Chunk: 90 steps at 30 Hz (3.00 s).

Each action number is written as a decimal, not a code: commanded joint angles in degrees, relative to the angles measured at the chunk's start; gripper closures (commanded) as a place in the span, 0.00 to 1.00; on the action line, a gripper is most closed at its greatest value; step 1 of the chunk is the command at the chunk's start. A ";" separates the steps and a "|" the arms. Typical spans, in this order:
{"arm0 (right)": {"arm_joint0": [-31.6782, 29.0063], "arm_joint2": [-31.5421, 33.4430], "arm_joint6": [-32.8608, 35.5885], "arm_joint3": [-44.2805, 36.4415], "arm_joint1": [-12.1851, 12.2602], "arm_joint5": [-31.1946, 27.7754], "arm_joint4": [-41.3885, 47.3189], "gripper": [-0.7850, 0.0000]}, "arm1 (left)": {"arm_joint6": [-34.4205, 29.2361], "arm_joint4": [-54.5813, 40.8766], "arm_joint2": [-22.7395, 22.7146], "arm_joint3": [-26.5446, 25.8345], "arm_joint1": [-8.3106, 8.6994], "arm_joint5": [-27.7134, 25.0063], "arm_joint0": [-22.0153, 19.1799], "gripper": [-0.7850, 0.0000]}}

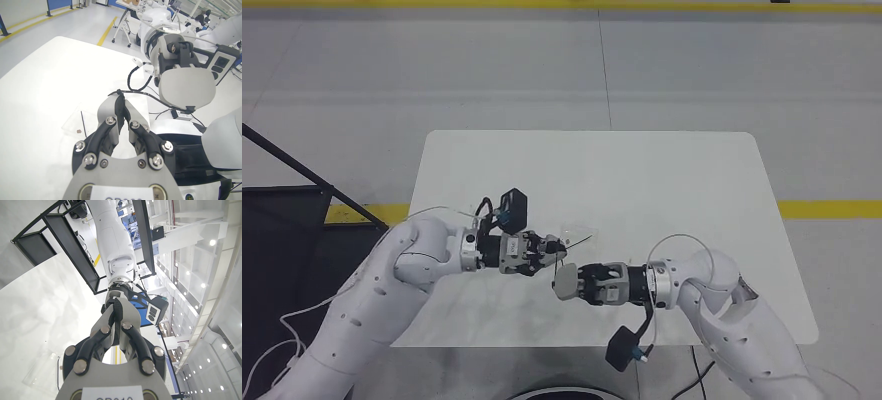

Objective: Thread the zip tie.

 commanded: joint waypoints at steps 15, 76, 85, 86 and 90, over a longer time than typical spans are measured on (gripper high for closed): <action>-0.23 -0.41 1.74 -0.81 0.69 -0.30 1.67 1.00 | 16.12 21.12 -2.93 -3.92 -0.72 4.80 3.75 1.00; -4.34 2.42 5.25 -0.33 2.56 10.11 11.67 0.40 | 29.47 32.91 -5.23 -4.43 -1.91 8.45 7.23 1.00; -7.35 3.14 13.30 -5.92 2.81 13.74 5.41 0.59 | 29.08 33.00 -4.76 -4.42 -2.08 7.37 7.38 1.00; -7.07 2.88 13.74 -6.16 2.78 12.83 5.17 0.60 | 29.05 32.99 -4.70 -4.46 -2.10 7.32 7.34 1.00; -5.51 1.60 15.77 -6.26 2.54 10.18 4.27 0.61 | 28.87 33.02 -4.59 -4.47 -2.19 7.19 7.24 1.00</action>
